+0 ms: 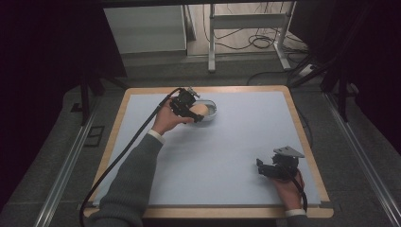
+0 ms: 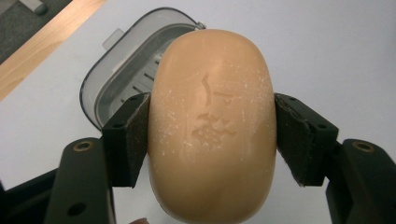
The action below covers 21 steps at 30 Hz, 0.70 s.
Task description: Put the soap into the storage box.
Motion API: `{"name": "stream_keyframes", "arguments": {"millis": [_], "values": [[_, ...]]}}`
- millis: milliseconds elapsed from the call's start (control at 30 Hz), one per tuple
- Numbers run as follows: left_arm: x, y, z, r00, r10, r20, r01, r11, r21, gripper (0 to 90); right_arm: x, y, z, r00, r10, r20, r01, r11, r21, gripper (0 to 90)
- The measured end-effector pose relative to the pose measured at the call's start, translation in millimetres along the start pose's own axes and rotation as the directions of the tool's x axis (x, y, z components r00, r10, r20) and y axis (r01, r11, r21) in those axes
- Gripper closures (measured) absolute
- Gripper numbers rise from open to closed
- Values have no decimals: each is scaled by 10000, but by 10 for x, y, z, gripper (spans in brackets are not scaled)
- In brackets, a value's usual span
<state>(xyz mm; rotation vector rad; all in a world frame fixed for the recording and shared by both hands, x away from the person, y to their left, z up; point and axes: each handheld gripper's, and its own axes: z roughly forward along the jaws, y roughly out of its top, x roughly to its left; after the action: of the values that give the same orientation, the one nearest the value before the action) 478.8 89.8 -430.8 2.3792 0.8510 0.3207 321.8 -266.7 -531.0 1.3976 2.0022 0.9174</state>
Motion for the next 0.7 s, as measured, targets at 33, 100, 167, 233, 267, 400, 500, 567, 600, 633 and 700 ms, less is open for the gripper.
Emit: {"name": "stream_keyframes", "arguments": {"millis": [33, 100, 167, 233, 267, 400, 500, 567, 600, 633, 700], "values": [[8, 15, 12, 10000, -15, 74, 15, 10000, -2, 322, 0, 0, -1, 10000, 16, -2, -16, 10000, -3, 65], [13, 43, 43, 10000, 17, 39, -17, 10000, 42, 322, -1, 0, -1, 10000, 26, -10, -26, 10000, -3, 65], [24, 65, 68, 10000, 65, 43, -65, 9999, 79, 321, -2, 0, 0, 10000, 35, 26, -36, 10000, 5, 65], [29, 86, 77, 9999, 128, 32, -128, 9999, 73, 322, 0, 1, 7, 10000, 33, 63, -33, 10000, 29, 65], [34, 96, 78, 9999, 106, 65, -106, 9999, 26, 322, 0, 2, 8, 10000, 22, 62, -22, 10000, 32, 65], [87, 132, 107, 10000, 52, 46, -52, 10000, 67, 322, -2, 2, 7, 10000, 58, 52, -58, 10000, 36, 65], [110, 162, 157, 9999, 21, 130, -23, 9999, 145, 321, -2, 3, 8, 10000, 16, 54, -16, 10000, 72, 65], [120, 182, 196, 9998, 18, 190, -22, 9998, 190, 321, -1, 3, 10, 10000, 23, 76, -24, 10000, 85, 65], [127, 191, 212, 9998, 31, 203, -35, 9998, 190, 322, -3, 4, 12, 10000, 69, 71, -70, 9999, 109, 65], [140, 199, 225, 9998, 24, 218, -29, 9998, 204, 322, -6, 4, 11, 9999, 99, 61, -100, 9999, 101, 65], [171, 218, 251, 9994, -30, 331, 21, 9997, 262, 321, -13, 2, 9, 9999, 110, 54, -110, 9999, 47, 65]]}}
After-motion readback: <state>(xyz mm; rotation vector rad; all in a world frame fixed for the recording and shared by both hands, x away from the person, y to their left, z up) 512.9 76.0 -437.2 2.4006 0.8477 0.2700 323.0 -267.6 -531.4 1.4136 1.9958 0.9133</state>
